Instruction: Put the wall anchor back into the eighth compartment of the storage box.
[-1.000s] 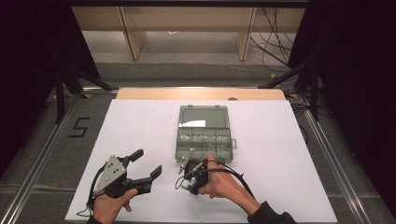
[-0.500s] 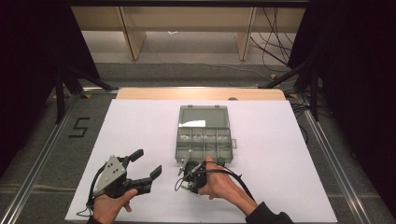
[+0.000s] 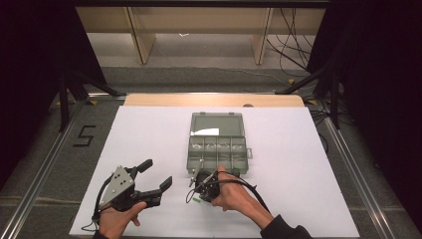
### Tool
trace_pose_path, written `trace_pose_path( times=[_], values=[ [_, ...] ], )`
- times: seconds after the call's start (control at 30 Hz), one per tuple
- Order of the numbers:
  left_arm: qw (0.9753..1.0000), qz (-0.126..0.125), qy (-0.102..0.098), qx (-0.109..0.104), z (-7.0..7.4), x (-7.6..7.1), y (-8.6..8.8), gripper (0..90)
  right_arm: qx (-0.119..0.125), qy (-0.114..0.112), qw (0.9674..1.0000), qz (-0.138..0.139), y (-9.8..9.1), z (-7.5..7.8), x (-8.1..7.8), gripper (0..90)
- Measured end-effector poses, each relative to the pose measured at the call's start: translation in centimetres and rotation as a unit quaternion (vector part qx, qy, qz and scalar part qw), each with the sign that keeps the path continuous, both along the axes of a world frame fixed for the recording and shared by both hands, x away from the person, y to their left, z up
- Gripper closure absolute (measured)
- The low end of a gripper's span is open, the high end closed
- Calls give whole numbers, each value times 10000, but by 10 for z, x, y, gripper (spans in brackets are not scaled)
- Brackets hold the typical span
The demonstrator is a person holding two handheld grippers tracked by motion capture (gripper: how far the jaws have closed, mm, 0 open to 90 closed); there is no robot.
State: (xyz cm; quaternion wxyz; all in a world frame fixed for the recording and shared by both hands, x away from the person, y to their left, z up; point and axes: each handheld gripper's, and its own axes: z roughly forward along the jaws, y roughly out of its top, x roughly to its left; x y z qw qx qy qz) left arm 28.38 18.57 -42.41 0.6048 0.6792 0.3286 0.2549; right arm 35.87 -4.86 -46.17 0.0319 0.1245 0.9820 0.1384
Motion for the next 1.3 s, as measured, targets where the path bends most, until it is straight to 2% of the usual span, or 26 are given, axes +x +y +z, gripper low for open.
trace_pose_path(
  times=[0.03,0.2,0.27,0.3,0.33,0.63,0.73,0.77,0.83,1.0,1.3],
  values=[
    [10000,-1,-6,8,0,0,0,165,15,-39,10000,89,0,0,1,846],
    [10000,-7,2,-8,0,0,-1,166,40,-52,9999,120,-3,3,1,847],
    [10000,-4,0,3,0,0,0,166,195,44,9998,-28,-7,9,1,847],
    [10000,2,6,-6,0,0,0,166,195,44,9998,-28,-7,9,1,847],
    [10000,3,-7,-3,0,0,0,166,279,-16,9996,-94,-11,17,5,847],
    [10000,2,-2,-24,0,0,0,166,481,-169,9985,-222,-30,41,12,847],
    [10000,-1,-8,-10,0,0,0,166,612,-246,9972,-352,-39,48,17,847],
    [10000,1,-3,-18,0,0,0,166,572,-218,9973,-413,-43,52,18,847],
    [10000,-2,-10,-21,1,0,0,166,687,-298,9960,-481,-49,55,21,847],
    [10000,-4,-10,-23,1,0,0,166,787,-362,9941,-658,-64,66,26,847],
    [10000,-21,-30,0,1,0,1,166,843,-477,9918,-831,-79,73,33,847]
  ],
)
